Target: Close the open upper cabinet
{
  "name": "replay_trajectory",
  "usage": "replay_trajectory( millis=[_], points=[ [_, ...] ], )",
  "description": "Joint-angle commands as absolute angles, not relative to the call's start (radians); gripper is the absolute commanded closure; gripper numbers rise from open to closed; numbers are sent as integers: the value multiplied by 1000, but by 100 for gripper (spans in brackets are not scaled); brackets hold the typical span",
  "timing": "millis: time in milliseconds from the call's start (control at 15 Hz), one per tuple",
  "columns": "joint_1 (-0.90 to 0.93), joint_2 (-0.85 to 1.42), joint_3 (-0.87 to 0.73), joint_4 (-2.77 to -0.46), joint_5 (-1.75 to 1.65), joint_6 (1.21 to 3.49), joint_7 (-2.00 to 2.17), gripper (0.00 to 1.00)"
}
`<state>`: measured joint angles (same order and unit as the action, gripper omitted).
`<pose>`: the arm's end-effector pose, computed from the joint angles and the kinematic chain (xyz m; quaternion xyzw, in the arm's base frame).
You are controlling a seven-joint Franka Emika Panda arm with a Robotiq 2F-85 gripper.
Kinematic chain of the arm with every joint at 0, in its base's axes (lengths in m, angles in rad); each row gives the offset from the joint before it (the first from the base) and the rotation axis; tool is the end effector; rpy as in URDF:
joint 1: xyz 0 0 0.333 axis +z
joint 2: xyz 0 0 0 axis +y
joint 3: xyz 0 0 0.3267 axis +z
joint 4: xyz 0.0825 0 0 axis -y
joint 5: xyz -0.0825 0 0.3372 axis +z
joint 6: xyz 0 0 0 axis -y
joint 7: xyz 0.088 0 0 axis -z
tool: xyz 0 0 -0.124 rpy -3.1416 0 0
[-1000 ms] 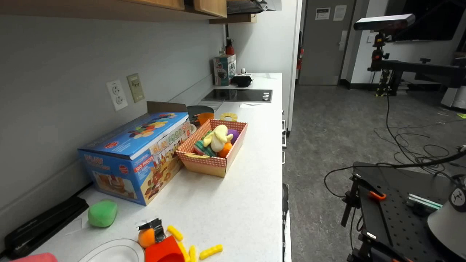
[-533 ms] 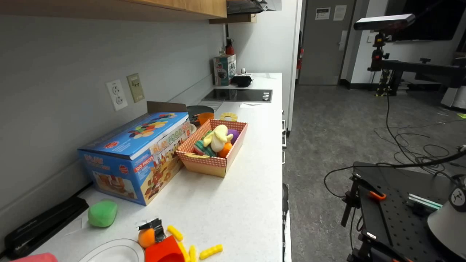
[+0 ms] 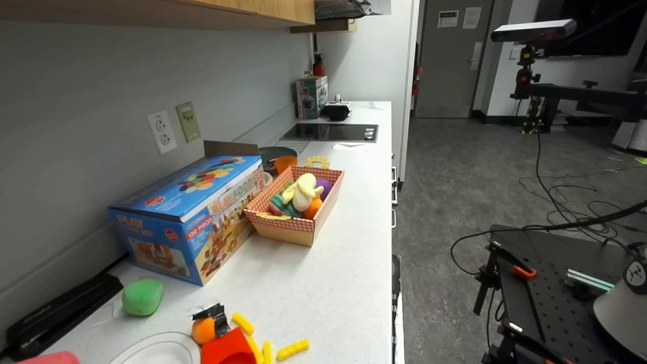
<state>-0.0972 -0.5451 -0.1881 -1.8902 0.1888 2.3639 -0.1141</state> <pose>0.3437 -0.1349 0.8166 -0.8598 0.1124 -0.4964 0.0413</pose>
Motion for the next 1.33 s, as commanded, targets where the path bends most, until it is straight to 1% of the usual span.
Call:
replay_trajectory(
  millis=[0, 133, 200, 1267],
  points=[
    [-130, -690, -193, -2021, 154, 2304, -80, 0],
    [-140, -748, -213, -2055, 153, 2254, -84, 0],
    [-116, -670, -211, -1994, 160, 2291, -94, 0],
    [-116, -673, -213, -2005, 160, 2286, -95, 0]
  ],
)
